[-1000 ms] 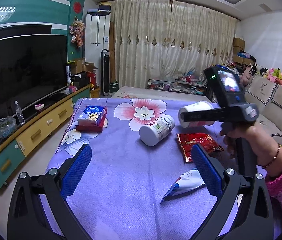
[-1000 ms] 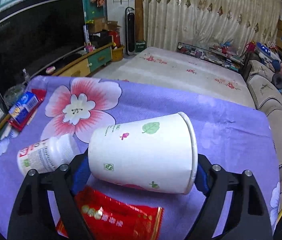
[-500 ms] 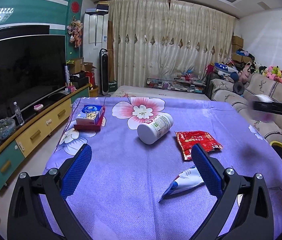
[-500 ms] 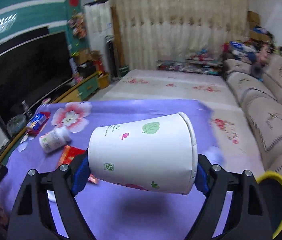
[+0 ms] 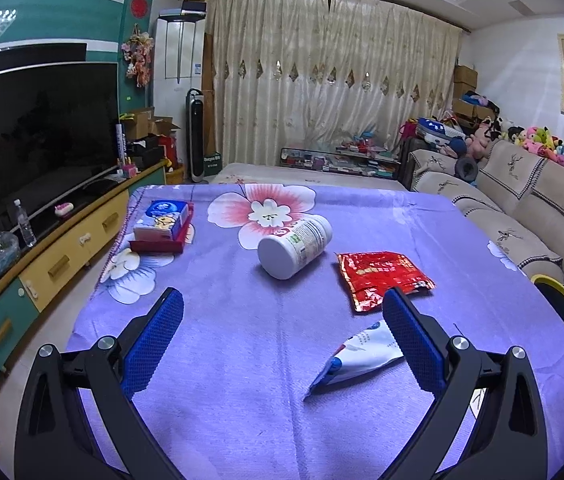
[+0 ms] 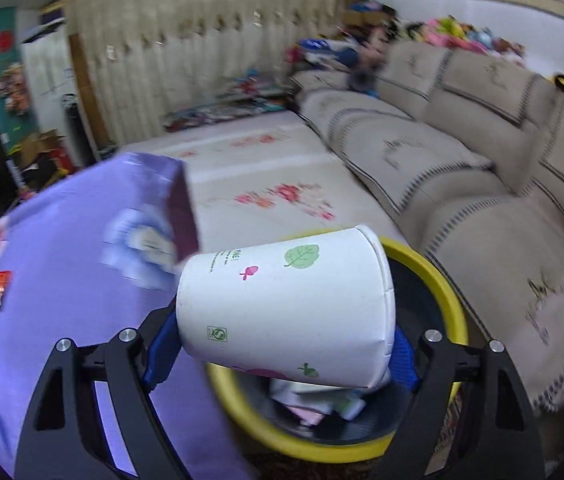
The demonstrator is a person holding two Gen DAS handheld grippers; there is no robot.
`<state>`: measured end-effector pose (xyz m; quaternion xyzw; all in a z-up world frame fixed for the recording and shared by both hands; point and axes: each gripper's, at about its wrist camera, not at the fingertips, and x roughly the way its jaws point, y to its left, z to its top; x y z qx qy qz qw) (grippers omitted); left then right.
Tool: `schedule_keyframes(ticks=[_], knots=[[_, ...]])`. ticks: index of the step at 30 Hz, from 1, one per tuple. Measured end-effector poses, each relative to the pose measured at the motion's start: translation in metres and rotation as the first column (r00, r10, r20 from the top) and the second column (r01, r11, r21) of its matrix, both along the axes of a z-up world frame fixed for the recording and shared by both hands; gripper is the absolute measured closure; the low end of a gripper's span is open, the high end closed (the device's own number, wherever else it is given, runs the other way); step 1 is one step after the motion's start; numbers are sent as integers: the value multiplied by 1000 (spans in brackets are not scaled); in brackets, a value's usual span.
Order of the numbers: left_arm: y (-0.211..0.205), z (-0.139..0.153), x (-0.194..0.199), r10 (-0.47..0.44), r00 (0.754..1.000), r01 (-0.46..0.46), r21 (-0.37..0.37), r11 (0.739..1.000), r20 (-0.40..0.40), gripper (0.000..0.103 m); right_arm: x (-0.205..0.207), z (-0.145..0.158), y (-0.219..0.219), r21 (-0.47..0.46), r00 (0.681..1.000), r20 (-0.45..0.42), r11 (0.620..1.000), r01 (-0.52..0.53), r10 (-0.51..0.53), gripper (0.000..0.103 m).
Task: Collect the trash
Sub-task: 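Carry the paper cup over the bin and open the right gripper, then grasp the white-and-blue toothpaste tube with the left gripper and lift it toward the bin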
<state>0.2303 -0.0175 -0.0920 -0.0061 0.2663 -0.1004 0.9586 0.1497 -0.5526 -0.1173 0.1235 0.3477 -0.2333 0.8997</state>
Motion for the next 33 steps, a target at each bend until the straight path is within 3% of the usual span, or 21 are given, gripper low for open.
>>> schedule_keyframes(ticks=[4,6,8,16,24,29,33], knots=[[-2,-3,2,-22,1000,22,-16,1000,-16,5,-1,-22,-24,17,998,-43,999,38,-37,23],[-6,-4,3,-35,999,35,-7,999,-15,5,-2,-29,-34,29,997,-47,998,55,-53,15],[-11,-5,4,-60,998,60,0,998,-18,5,-3,-32,-34,39,998,-34,997,61,-60,13],[-36,-10,5,-175,983,178,41,983,-54,5,-16,-18,-22,29,999,14,999,36,-36,12],[-60,-24,24,-252,953,268,81,960,-169,5,-27,-12,-21,47,999,41,999,8,-10,11],[-65,-36,43,-288,923,312,58,948,-256,5,-31,-11,-23,55,999,46,998,4,-7,11],[-75,-45,53,-306,900,346,84,934,-310,5,-34,-12,-24,65,999,50,998,3,-6,11]])
